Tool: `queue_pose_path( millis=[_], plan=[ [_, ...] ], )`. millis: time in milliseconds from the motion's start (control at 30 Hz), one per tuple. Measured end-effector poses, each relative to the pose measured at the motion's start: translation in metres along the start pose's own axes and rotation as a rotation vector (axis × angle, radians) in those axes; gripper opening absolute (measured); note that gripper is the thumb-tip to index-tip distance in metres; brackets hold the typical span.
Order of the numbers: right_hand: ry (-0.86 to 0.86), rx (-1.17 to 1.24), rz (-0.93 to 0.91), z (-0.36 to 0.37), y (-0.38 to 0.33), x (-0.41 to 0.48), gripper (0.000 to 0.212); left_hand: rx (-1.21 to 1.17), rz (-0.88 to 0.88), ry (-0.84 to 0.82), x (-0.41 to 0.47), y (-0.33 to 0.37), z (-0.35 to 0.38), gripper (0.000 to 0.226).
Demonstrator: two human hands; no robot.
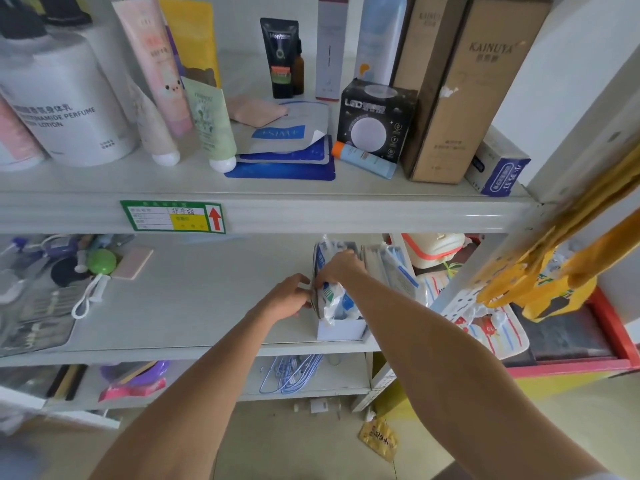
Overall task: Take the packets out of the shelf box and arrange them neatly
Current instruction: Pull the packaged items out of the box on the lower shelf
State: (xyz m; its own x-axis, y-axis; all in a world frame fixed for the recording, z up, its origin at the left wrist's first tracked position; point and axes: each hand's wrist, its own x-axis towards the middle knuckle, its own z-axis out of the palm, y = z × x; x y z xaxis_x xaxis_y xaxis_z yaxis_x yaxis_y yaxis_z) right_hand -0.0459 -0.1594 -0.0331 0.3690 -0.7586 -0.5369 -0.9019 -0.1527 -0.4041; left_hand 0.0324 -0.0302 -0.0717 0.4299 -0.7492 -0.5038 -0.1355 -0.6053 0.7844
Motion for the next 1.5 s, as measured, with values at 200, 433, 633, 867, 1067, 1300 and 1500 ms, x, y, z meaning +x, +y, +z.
queue_pose_path(
  millis=[200,433,633,867,1067,1300,1500],
  plan=[
    [-0.023,-0.022,-0.017,-0.004,0.004,0.007,0.109,0.038,-0.001,-0.01,0.002,0.001,-0.003,0.041],
    [-0.166,-0.052,-0.013,-0.004,0.0,0.009,0.102,0.008,0.023,0.109,0.0,0.008,0.005,0.039],
    [-0.142,-0.296,-0.041,0.002,-0.004,0.011,0.09,0.017,0.014,0.117,0.0,0.001,0.009,0.033],
    [-0.014,-0.514,-0.165,0.007,-0.01,0.004,0.053,0.025,0.004,0.084,0.002,-0.002,0.003,0.03],
    [0.045,-0.513,-0.095,0.016,-0.013,0.002,0.057,0.079,0.007,0.057,0.002,-0.003,-0.001,0.027],
    [0.024,-0.707,-0.204,0.017,-0.017,-0.009,0.045,0.19,0.007,0.043,0.002,0.001,-0.003,0.026],
    [-0.004,-0.756,-0.224,0.015,-0.021,-0.015,0.049,0.207,-0.032,0.004,0.004,-0.001,-0.006,0.024]
  ],
)
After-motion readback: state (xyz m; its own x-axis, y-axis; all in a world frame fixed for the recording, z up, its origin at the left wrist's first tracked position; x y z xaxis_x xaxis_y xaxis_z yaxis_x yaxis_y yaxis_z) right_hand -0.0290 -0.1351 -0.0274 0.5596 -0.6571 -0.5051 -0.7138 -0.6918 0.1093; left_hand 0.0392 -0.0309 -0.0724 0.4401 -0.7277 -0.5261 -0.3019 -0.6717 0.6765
